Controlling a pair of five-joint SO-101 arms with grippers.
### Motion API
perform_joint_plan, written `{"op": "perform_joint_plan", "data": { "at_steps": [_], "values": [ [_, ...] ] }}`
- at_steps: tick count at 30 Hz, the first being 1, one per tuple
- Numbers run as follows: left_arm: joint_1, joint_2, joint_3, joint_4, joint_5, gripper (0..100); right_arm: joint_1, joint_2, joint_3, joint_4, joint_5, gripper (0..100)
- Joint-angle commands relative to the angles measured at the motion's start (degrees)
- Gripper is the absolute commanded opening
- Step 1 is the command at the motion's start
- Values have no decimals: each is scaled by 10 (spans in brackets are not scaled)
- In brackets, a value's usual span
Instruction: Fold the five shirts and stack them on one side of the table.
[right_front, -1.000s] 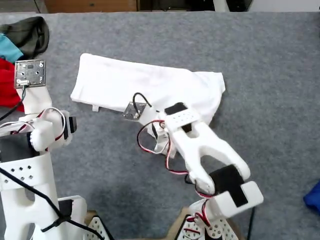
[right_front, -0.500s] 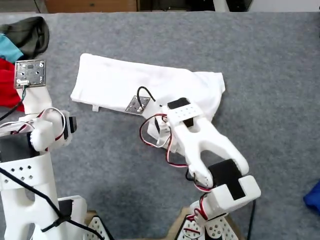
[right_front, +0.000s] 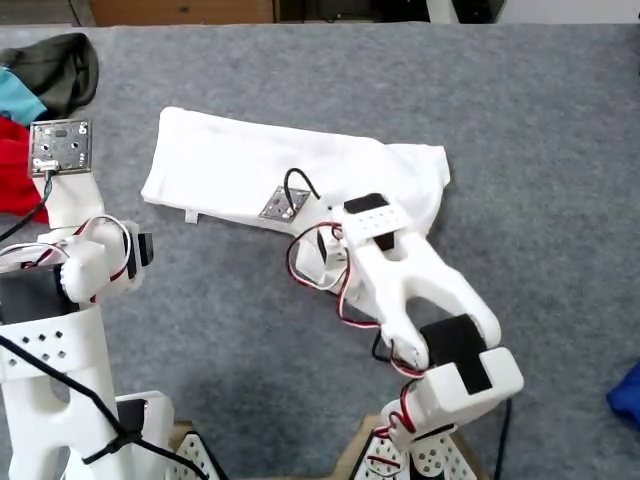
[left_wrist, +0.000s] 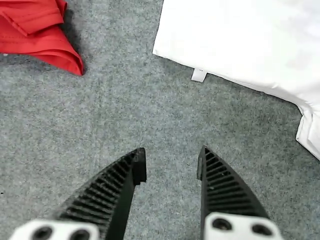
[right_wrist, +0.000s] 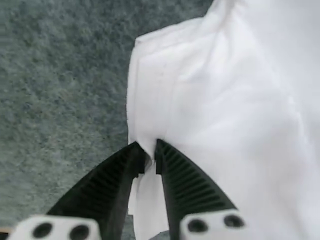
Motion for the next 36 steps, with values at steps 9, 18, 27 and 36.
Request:
{"op": "perform_joint_plan", "data": {
  "at_steps": [9, 18, 27, 36],
  "values": [
    [-9, -9, -3, -4, -6, 184, 15, 13, -130, 84, -4, 16],
    [-9, -9, -2, -4, -6, 184, 85, 17, -293, 124, 0, 16],
    [-9, -9, 0, -4, -6, 184, 114, 100, -420, 123, 55, 16],
    [-6, -9, 18, -9, -6, 184, 142, 286, -669, 188, 77, 19]
  ]
}}
